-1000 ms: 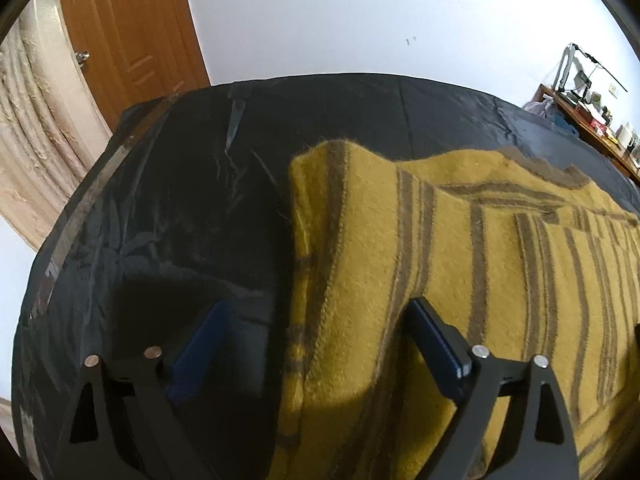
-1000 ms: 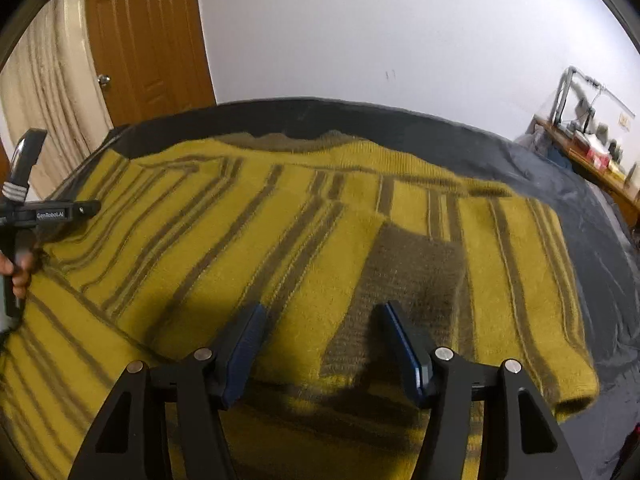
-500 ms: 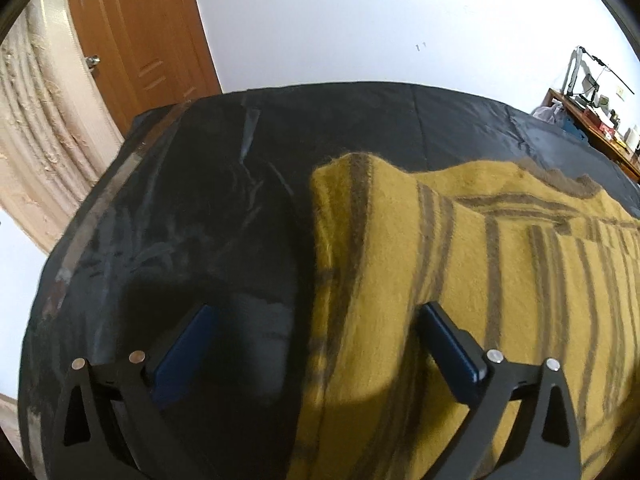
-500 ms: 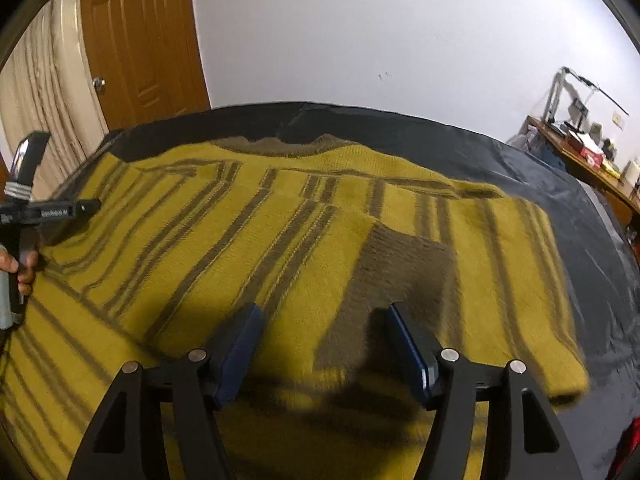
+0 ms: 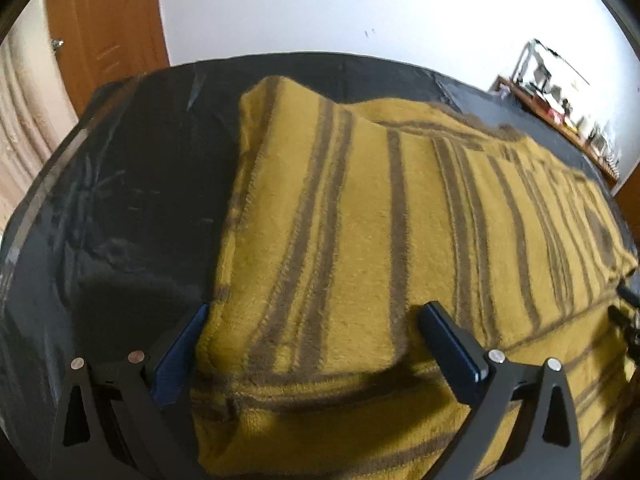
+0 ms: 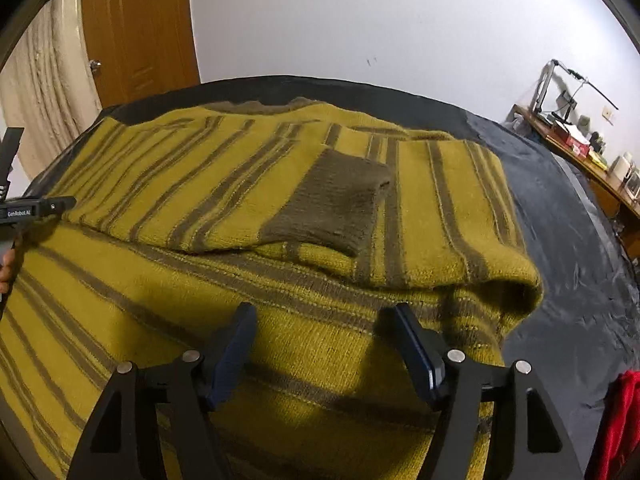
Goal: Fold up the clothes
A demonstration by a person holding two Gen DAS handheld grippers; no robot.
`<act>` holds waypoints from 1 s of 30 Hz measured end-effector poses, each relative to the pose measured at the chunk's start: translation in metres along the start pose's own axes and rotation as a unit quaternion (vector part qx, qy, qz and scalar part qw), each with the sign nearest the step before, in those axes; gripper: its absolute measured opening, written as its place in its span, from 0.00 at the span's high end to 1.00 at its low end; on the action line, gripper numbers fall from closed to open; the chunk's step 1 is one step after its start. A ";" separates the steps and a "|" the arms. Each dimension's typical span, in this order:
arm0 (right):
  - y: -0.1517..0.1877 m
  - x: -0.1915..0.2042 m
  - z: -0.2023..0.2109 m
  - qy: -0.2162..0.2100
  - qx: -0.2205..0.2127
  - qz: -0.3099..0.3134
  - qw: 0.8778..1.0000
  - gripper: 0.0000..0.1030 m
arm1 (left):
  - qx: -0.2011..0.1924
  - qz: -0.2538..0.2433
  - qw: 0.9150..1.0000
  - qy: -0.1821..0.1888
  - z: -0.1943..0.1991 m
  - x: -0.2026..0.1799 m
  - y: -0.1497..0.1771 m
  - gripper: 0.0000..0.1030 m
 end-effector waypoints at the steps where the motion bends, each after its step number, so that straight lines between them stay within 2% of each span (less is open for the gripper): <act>1: 0.000 -0.001 0.000 -0.001 0.000 -0.001 1.000 0.29 | -0.004 0.000 1.000 0.000 -0.001 0.001 -0.001 0.00; 5: -0.002 -0.002 -0.003 0.002 0.001 -0.002 1.000 0.27 | -0.015 -0.002 1.000 0.001 -0.008 0.003 -0.006 0.00; 15: -0.005 -0.003 -0.010 0.016 0.007 -0.017 1.000 0.14 | -0.015 -0.006 1.000 -0.002 -0.025 -0.001 -0.019 0.00; 19: -0.004 -0.002 -0.007 0.012 0.006 -0.019 1.000 0.13 | -0.012 -0.005 1.000 -0.002 -0.027 0.000 -0.020 0.00; 22: 0.002 -0.001 0.005 0.000 0.002 -0.030 1.000 0.13 | -0.002 0.003 1.000 -0.002 -0.015 0.000 -0.012 0.00; 25: 0.011 0.006 0.031 -0.031 -0.006 -0.041 0.999 0.13 | 0.009 0.006 1.000 0.003 0.004 0.000 -0.001 0.00; 30: 0.028 0.033 0.081 -0.074 -0.023 -0.004 0.997 0.13 | -0.005 -0.033 0.999 0.034 0.056 -0.017 0.021 0.00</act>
Point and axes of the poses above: each gripper's, at about its wrist camera, not at the fingertips, and z roughly against the way its jaws point, x to its left, y to its underside, the point moved 9 cm from there along -z, roughly the way its jaws point, and after that the axes turned 14 degrees about -x, right-handed, at the moved point
